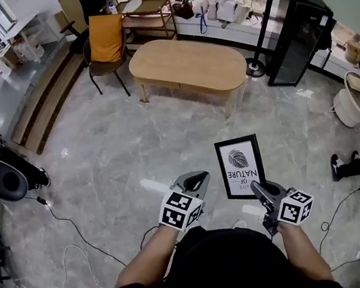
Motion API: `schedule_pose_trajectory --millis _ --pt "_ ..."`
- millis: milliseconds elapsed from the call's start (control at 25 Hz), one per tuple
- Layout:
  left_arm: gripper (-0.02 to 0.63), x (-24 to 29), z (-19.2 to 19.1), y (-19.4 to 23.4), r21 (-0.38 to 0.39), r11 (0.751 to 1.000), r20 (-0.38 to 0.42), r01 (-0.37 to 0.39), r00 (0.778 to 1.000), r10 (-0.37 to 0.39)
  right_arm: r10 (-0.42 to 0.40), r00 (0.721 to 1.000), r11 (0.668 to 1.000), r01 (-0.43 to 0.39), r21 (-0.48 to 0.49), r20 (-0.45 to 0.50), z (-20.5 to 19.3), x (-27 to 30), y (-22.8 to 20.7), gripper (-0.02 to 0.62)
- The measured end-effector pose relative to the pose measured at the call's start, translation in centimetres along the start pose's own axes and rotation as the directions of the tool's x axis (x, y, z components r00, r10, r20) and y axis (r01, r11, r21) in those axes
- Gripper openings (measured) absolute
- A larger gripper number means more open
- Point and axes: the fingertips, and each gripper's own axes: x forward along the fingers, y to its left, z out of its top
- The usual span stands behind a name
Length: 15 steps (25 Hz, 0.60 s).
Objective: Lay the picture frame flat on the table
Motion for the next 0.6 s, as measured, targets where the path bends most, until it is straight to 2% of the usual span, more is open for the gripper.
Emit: schedule_pose_trajectory --millis 280,480,600 --pt "0.005 -1.6 -2.5 2.7 -0.015 0.999 -0.030 0.041 0.999 -0.041 0.013 1.000 0.994 -0.014 0.109 0.010 -1.2 4.4 1.1 0.018" --pt "0.005 -3.0 -4.3 6.5 -0.047 0.998 -0.058 0.044 0.997 -0.047 0.016 1.000 0.993 -0.019 0.114 0.025 -1.4 8.4 2.9 0.018" --pt "0.005 -3.4 -4.7 9.2 -0.053 0.998 -0.072 0.022 0.997 -0.026 0.012 1.000 0.992 -0.011 0.129 -0.008 -2.2 10.5 3.3 0.018"
